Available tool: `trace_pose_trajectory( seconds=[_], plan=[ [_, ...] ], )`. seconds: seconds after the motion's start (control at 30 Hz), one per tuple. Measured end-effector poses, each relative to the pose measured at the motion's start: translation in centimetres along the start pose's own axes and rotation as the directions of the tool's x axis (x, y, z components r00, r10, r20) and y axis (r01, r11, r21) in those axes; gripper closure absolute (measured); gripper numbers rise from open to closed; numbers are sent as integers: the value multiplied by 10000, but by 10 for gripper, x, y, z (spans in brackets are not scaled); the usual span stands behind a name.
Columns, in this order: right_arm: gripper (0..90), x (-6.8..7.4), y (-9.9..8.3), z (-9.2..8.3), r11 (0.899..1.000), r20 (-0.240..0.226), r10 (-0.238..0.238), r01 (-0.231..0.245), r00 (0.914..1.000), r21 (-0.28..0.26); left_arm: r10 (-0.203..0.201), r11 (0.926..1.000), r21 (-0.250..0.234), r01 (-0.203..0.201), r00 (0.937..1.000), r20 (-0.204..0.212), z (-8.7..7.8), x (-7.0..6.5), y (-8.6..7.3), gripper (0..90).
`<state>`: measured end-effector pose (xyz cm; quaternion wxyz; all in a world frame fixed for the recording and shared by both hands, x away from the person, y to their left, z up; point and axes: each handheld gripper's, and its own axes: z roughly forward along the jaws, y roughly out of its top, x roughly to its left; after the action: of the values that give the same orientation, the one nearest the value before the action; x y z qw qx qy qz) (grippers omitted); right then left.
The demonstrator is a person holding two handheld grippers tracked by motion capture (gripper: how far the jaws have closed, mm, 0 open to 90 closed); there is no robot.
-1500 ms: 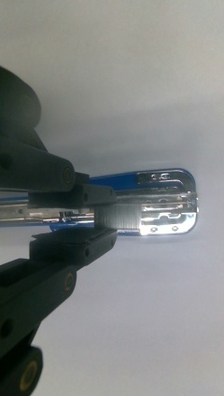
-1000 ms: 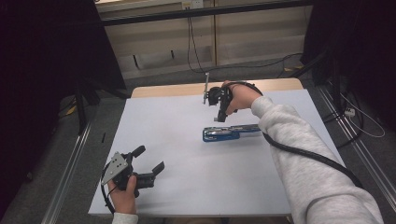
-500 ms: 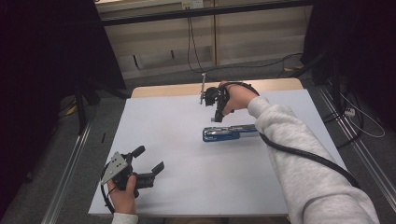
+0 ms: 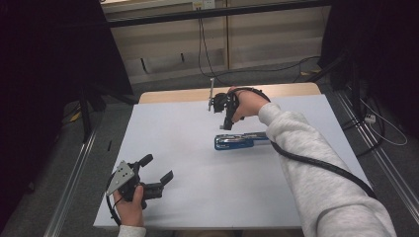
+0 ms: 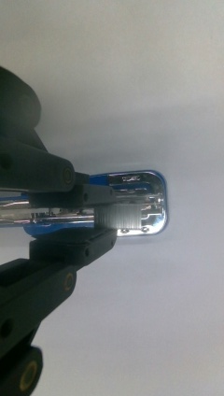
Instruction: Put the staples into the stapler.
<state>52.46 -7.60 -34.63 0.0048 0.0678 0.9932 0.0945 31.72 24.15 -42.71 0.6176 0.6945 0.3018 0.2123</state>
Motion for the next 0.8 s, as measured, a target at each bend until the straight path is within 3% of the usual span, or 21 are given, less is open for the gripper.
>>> trace_pose_trajectory(
  seconds=[0.37, 0.8],
  plan=[
    [786, 0, 9, 1, 10000, -65, -56, 55, 10000, -57, -283, 9996, 10, 283, 9996, -2, 1, -2, -1, 32],
    [786, 0, 13, 5, 9999, -125, -142, 141, 9998, -67, -78, 10000, -36, 78, 10000, 61, 1, 0, 0, 34]
  ],
)
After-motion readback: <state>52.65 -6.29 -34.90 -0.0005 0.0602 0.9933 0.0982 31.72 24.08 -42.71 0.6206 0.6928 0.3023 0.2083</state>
